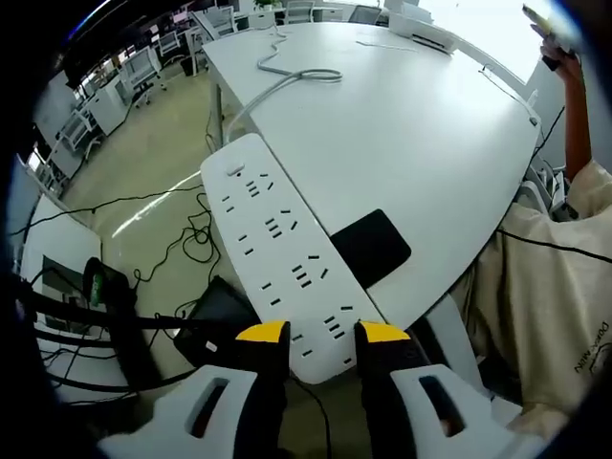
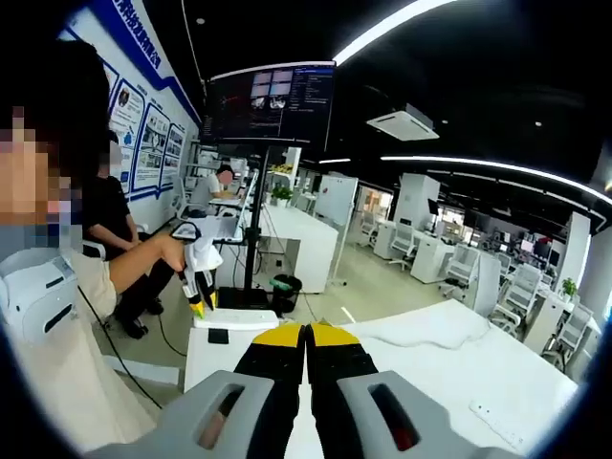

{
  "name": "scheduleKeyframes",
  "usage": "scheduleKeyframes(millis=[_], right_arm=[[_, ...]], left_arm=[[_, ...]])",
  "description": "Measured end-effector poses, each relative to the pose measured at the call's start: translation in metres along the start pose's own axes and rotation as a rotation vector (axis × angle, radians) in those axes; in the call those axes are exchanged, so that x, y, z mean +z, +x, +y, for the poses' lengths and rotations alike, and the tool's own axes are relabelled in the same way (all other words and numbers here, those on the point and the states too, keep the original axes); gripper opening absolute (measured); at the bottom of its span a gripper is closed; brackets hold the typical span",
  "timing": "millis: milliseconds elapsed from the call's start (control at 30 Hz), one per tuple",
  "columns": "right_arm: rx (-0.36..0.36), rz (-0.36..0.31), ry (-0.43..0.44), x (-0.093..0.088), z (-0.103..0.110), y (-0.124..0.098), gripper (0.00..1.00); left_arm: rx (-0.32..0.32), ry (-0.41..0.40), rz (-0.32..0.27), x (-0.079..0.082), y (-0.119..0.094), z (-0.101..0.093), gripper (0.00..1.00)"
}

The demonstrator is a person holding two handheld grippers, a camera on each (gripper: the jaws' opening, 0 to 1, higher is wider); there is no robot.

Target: Pick up the power strip scattered on the table, fix it on the side mounting bracket of the table, and press the switch

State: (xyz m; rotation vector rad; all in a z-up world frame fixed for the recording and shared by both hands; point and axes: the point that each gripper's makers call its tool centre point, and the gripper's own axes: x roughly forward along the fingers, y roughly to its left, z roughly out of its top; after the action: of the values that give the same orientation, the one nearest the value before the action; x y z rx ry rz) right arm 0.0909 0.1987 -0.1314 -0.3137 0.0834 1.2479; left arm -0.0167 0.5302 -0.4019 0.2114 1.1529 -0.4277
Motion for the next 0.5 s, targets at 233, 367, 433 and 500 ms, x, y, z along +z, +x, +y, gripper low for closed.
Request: scheduleKeyframes(millis=[233, 367, 433, 500], right_arm=[[0.04, 0.003, -0.004, 0.004, 0.006, 0.02, 0.0], [0.063, 0.004, -0.015, 0.01, 0.01, 0.031, 0.0], [0.075, 0.008, -0.022, 0.013, 0.012, 0.037, 0.0], [0.096, 0.016, -0.027, 0.016, 0.015, 0.044, 0.0]], left_arm=[[-0.013, -0.008, 0.001, 0.0, 0.0, 0.002, 0.34], [-0.017, -0.005, -0.001, 0.0, 0.001, 0.001, 0.34], [-0.018, -0.005, 0.004, 0.0, 0.001, 0.001, 0.34], [-0.02, -0.004, 0.01, 0.001, 0.001, 0.001, 0.34]])
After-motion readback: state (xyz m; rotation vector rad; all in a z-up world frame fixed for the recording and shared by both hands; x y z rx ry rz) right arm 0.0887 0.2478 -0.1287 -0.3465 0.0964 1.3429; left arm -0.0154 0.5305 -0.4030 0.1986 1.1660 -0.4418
